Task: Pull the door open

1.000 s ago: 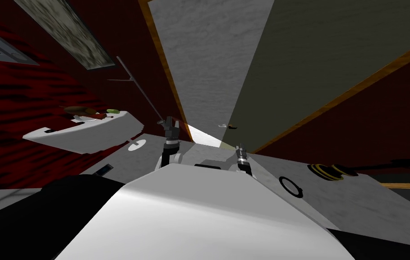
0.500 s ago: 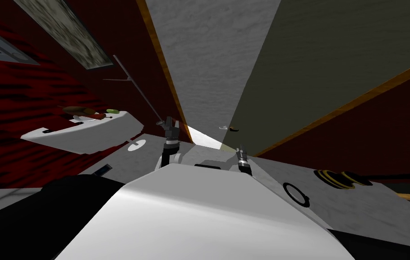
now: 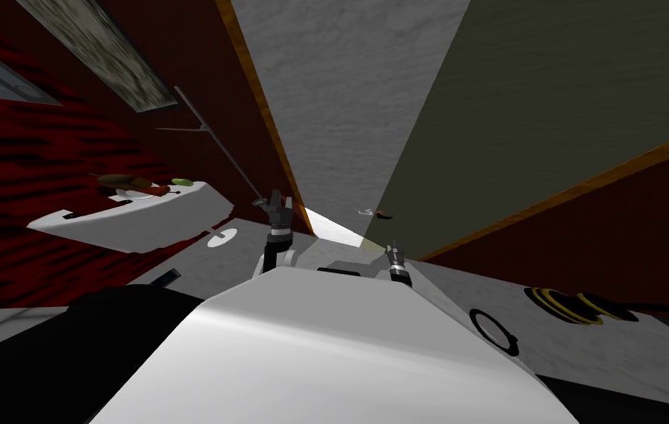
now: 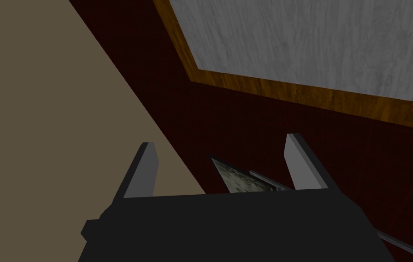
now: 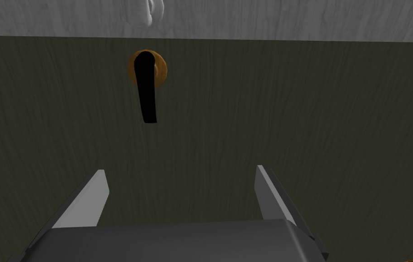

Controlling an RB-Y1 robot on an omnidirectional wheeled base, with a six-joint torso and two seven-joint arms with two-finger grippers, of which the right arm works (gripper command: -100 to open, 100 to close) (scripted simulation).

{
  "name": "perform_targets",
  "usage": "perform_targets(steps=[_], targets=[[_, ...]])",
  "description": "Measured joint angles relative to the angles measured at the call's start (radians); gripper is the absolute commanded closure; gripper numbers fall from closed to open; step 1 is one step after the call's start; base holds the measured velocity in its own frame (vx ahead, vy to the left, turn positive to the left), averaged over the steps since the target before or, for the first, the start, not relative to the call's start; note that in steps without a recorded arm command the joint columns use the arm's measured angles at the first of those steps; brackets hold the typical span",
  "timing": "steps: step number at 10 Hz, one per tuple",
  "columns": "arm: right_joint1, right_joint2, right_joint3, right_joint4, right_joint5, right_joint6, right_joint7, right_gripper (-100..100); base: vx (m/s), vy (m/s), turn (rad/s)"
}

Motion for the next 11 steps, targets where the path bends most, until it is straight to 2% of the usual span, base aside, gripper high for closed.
perform_targets(steps=[3,11], targets=[[-0.009,-0.014,-0.003,0.061,-0.009,-0.02,-0.021,-100,0.154,-0.048,0.035],[-0.038,-0.034,-0.008,0.203,-0.022,-0.071,-0.054,-100,0.129,-0.025,0.026]])
